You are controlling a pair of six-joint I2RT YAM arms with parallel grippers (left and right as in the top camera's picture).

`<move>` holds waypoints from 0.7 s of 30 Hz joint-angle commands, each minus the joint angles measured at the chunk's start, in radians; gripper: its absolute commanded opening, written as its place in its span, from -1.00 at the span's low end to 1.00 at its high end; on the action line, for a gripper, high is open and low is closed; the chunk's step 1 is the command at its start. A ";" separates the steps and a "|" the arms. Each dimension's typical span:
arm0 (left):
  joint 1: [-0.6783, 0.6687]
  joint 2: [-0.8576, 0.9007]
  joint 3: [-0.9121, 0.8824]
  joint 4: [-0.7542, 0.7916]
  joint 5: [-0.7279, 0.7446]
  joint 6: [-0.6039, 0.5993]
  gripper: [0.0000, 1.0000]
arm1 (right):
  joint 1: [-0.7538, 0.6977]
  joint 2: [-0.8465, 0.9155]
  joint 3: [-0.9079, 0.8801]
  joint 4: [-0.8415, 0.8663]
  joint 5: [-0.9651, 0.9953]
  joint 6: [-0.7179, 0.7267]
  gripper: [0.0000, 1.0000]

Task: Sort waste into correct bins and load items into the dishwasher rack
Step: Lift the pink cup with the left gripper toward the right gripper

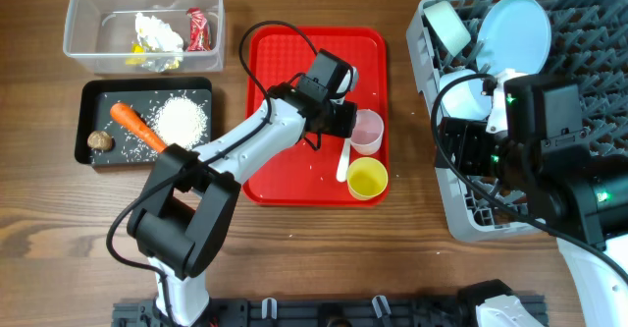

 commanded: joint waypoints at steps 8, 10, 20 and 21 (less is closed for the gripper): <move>0.002 -0.025 0.009 0.002 -0.005 -0.046 -0.92 | -0.002 -0.013 -0.005 -0.005 0.019 0.016 0.93; 0.008 -0.060 0.012 -0.007 -0.004 -0.075 -0.92 | -0.002 -0.013 -0.005 -0.004 0.006 0.017 0.93; 0.231 -0.254 0.042 -0.042 0.430 -0.134 -0.92 | -0.002 0.024 -0.006 0.102 -0.181 0.015 0.94; 0.256 -0.255 0.042 -0.042 0.483 -0.134 -0.92 | -0.002 0.032 -0.006 0.115 -0.196 0.015 0.94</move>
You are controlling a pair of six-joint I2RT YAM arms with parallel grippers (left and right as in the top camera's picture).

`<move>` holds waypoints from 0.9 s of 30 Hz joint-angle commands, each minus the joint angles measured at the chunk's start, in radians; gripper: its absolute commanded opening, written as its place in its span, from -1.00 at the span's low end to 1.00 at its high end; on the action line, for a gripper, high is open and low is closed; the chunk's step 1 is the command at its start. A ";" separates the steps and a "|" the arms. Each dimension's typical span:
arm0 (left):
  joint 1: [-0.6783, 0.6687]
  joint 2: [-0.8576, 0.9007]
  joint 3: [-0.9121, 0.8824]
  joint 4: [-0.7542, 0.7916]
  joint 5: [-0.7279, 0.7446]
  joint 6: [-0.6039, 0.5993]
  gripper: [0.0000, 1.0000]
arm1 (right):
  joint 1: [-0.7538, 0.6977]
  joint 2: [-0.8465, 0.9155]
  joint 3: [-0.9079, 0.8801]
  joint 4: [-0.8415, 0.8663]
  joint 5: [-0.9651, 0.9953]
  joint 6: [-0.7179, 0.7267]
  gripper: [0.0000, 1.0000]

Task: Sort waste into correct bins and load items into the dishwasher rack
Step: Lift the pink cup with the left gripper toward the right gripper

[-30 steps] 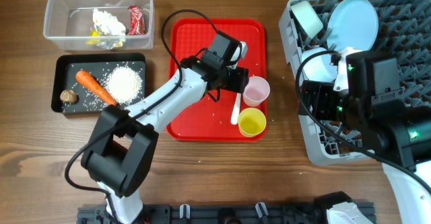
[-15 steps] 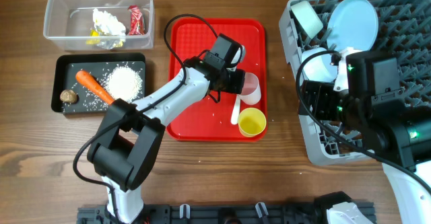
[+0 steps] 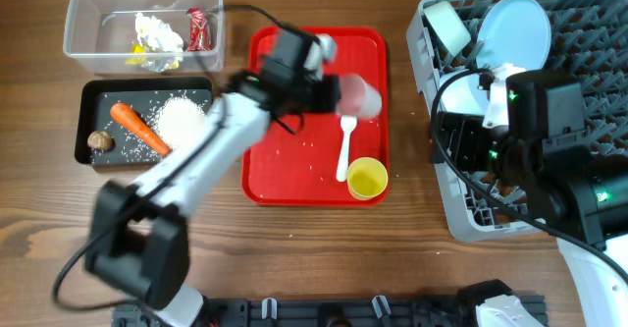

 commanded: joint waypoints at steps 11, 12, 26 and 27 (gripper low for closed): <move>0.298 -0.015 0.020 0.002 0.792 0.071 -0.92 | -0.002 0.224 -0.005 0.367 -0.554 -0.103 0.96; 0.304 -0.015 0.020 0.003 0.840 0.094 -0.92 | -0.002 0.247 -0.005 0.399 -0.599 -0.111 0.95; 0.368 -0.015 0.020 0.018 1.046 0.219 -0.92 | -0.043 0.434 -0.005 0.629 -1.039 -0.264 0.99; 0.368 -0.015 0.020 0.025 1.075 0.219 -0.92 | -0.046 0.439 -0.005 0.639 -1.053 -0.264 0.99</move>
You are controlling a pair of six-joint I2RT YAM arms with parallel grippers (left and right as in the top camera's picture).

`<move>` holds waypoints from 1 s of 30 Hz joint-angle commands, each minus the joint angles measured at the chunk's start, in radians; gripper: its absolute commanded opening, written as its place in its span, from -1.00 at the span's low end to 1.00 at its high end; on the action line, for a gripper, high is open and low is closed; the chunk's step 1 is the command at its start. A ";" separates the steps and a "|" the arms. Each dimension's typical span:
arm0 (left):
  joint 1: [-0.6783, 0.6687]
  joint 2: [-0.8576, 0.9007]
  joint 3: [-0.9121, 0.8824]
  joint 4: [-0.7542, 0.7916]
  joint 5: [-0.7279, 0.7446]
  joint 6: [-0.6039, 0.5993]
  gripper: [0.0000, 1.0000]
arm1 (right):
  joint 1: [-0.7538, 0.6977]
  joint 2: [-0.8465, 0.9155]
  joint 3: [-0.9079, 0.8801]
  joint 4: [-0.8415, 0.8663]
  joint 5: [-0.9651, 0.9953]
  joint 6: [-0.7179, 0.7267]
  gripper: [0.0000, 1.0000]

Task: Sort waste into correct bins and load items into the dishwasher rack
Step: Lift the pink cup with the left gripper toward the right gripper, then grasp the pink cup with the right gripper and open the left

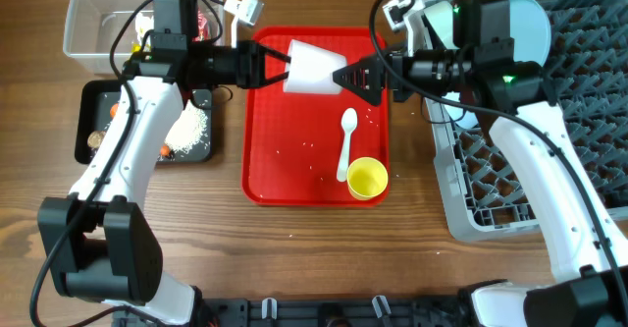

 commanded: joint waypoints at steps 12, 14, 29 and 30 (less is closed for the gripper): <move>0.000 0.008 0.008 0.027 0.175 0.031 -0.92 | -0.014 0.074 -0.005 0.134 -0.347 -0.060 0.99; 0.000 0.008 0.008 0.036 0.175 0.031 -0.92 | -0.013 0.074 -0.005 0.134 -0.357 -0.060 0.98; -0.016 0.008 0.008 0.063 0.144 0.031 -0.92 | 0.111 0.074 -0.005 0.246 -0.257 0.027 0.81; -0.016 0.008 0.008 0.063 0.144 0.031 -0.92 | 0.113 0.074 -0.005 0.246 -0.257 0.027 0.78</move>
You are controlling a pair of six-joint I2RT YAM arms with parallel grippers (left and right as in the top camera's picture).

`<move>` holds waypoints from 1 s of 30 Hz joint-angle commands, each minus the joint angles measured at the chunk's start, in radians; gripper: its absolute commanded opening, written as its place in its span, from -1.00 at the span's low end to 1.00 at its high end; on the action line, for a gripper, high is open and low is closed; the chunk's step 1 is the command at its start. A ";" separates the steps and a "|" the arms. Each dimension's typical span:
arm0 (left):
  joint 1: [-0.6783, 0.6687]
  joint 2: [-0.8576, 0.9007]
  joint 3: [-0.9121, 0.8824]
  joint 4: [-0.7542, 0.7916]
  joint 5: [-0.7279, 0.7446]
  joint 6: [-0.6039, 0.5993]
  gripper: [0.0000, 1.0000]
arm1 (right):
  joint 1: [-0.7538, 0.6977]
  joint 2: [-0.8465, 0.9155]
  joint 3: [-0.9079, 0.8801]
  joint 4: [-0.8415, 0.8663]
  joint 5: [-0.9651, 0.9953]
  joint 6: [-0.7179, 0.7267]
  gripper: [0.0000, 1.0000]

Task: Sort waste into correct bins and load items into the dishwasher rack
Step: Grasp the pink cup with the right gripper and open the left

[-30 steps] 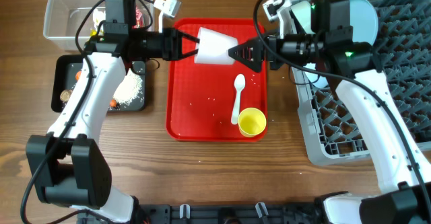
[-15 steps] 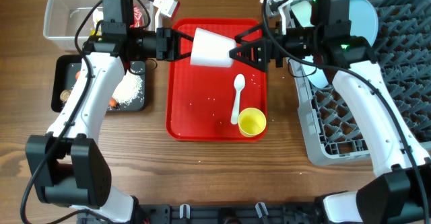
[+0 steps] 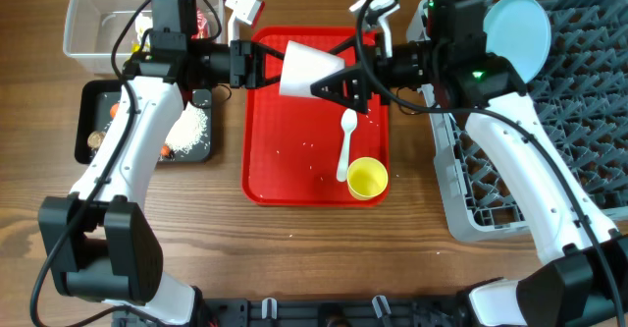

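Observation:
My left gripper (image 3: 267, 67) points to the right above the back of the red tray (image 3: 294, 185) and is shut on the narrow end of a pale pink cup (image 3: 302, 69), held on its side. My right gripper (image 3: 329, 83) reaches in from the right. It stands open, with its fingers at the cup's wide end. On the tray lie a white spoon (image 3: 345, 142) and a yellow cup (image 3: 366, 179). The grey dishwasher rack (image 3: 491, 204) stands at the right with a pale blue plate (image 3: 518, 27) in it.
A clear bin (image 3: 88, 47) with crumpled waste sits at the back left. In front of it is a black tray (image 3: 196, 145) with rice (image 3: 191, 121), partly under my left arm. Loose rice grains dot the red tray.
My right gripper has moved left, from just short of the cup to its wide end. The left gripper and cup have shifted slightly left and tilted a little.
First my left gripper was at the pink cup standing on the tray, while my right arm hung over the rack. Then the cup was off the tray in the left gripper. Later both grippers faced each other above the tray, and now the right one meets the cup.

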 commanded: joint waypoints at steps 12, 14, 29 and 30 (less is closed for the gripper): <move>-0.005 0.006 0.008 0.019 0.001 0.019 -0.92 | 0.019 0.011 -0.005 -0.057 0.132 0.020 0.54; -0.006 0.006 0.008 0.022 0.001 0.019 -0.92 | 0.019 0.011 -0.006 -0.062 0.140 0.018 0.50; -0.005 0.006 0.008 0.043 0.000 0.020 -0.31 | 0.019 0.011 -0.006 -0.053 0.173 0.015 0.24; -0.005 0.006 0.008 0.043 0.000 0.020 -0.26 | 0.019 0.011 -0.006 -0.053 0.173 0.015 0.24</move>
